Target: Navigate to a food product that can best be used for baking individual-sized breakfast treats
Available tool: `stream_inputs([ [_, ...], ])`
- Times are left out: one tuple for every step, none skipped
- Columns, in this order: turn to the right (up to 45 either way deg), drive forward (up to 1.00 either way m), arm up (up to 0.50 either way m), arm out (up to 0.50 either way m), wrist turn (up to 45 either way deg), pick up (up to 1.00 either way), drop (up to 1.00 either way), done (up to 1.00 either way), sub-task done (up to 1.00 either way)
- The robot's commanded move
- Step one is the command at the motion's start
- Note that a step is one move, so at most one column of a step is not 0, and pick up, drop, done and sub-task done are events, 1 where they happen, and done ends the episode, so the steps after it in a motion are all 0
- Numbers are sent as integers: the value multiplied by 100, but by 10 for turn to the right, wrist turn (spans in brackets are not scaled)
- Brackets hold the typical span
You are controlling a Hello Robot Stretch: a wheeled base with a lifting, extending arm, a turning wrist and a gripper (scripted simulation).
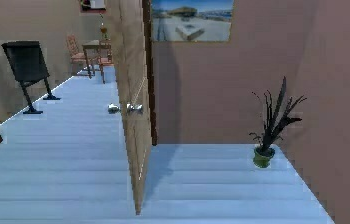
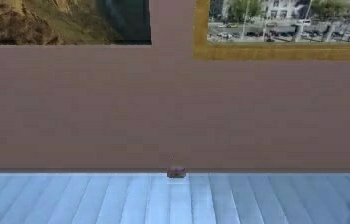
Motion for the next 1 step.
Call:
stream_inputs([
  [-450, 0, 0, 0, 0, 0, 0, 0, 0],
])
